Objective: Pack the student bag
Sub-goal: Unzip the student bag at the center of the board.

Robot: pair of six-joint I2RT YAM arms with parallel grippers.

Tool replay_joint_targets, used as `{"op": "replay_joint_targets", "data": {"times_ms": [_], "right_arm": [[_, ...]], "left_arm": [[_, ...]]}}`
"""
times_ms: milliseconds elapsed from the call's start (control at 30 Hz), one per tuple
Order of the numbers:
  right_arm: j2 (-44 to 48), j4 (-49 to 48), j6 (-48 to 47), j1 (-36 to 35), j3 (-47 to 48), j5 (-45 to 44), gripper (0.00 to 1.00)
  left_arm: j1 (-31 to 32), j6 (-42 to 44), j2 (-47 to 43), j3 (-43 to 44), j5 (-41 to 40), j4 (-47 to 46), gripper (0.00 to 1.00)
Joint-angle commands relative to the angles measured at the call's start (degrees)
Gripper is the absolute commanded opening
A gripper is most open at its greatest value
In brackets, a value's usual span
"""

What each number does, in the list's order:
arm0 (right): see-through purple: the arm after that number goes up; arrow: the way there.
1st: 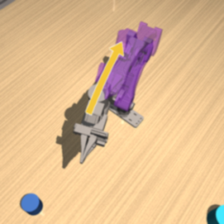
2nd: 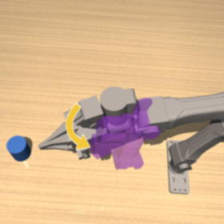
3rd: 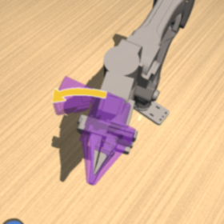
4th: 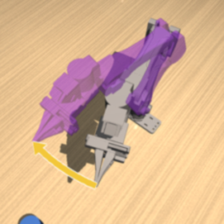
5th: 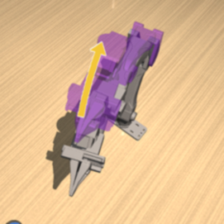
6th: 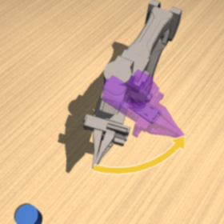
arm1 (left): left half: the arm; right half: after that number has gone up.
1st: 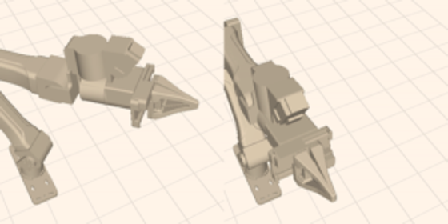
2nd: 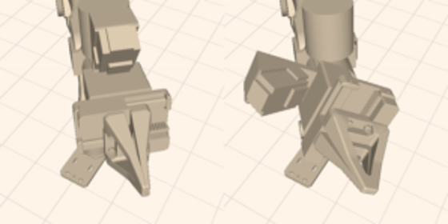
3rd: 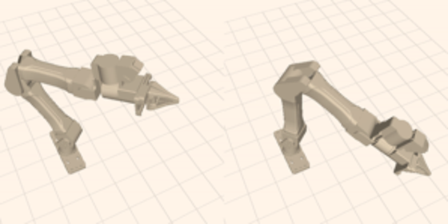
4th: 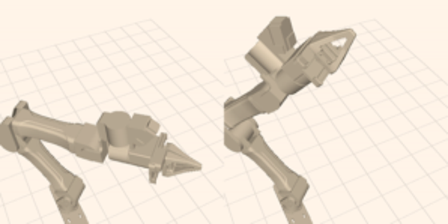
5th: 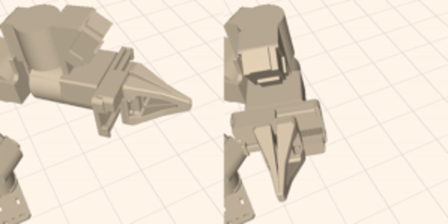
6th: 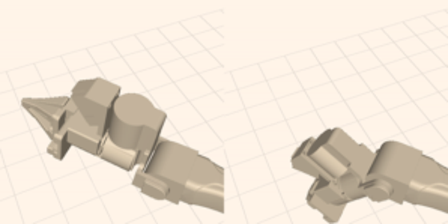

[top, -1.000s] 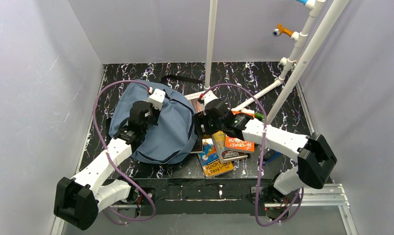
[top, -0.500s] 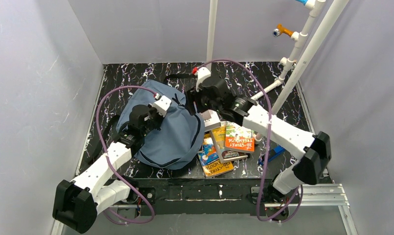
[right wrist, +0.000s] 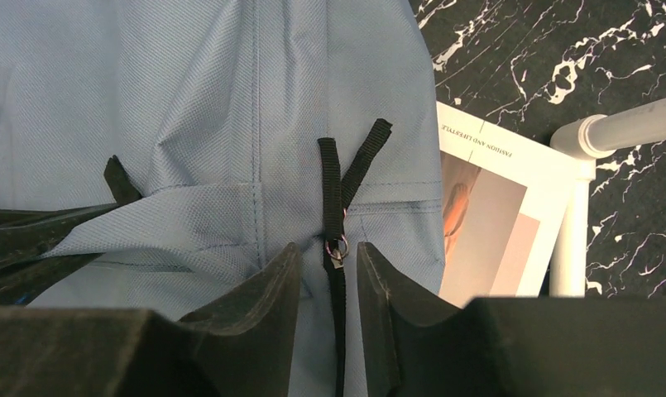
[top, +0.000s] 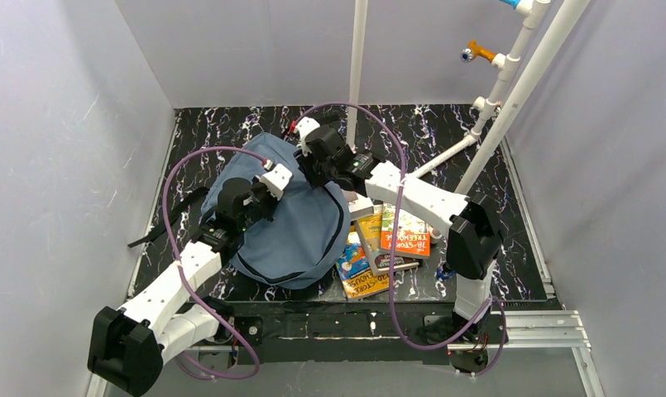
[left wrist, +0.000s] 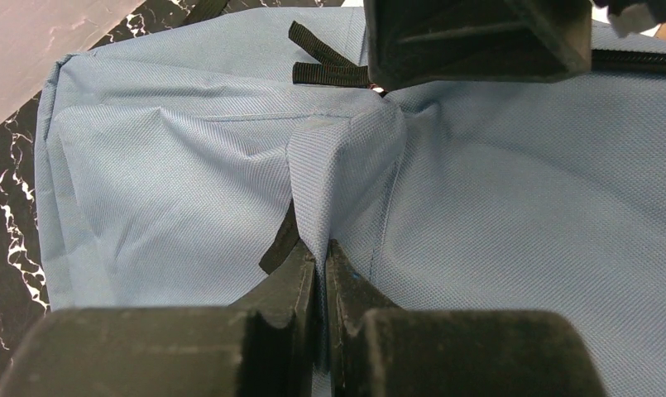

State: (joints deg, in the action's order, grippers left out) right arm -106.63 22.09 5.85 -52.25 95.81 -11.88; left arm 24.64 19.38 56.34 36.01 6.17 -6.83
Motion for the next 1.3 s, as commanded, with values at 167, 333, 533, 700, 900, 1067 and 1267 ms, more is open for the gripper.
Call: {"op": "replay_joint_targets", "data": {"times_ms": [167,333,533,700,900,1067,1267], "right_arm": [[-3.04,-2.02,-3.72,0.04,4.21,-0.39,0.38],[-6.27,-1.42,-4.74,0.04,6.21,-0.96,0.39],[-8.69,-1.04,-5.58,-0.02,7.28,-2.16,0.42],[-9.90,-0.74,-7.20,-0.05,7.25,-3.50,0.43],[-8.92,-2.22,-6.24,-0.05,4.99,-2.89,0.25],[-5.65,-5.24,-3.19,-0.05,2.96,-3.04,0.01],[-0.50,-11.35,3.09,-0.05,-1.94,-6.82,0.01]], "left_arm": [[0.49,0.49,-0.98,1.39,1.56,-4.42,0.00],[0.62,0.40,-0.88,1.34,1.49,-4.42,0.00],[0.67,0.40,-0.87,1.43,1.34,-4.42,0.00],[0.80,0.32,-0.79,1.51,1.10,-4.42,0.00],[0.77,-0.39,-0.47,1.84,-1.70,-4.42,0.00],[0.88,-2.39,1.47,3.00,-10.95,-4.08,0.00],[0.89,-3.29,4.62,5.08,-21.72,-2.53,0.00]]}}
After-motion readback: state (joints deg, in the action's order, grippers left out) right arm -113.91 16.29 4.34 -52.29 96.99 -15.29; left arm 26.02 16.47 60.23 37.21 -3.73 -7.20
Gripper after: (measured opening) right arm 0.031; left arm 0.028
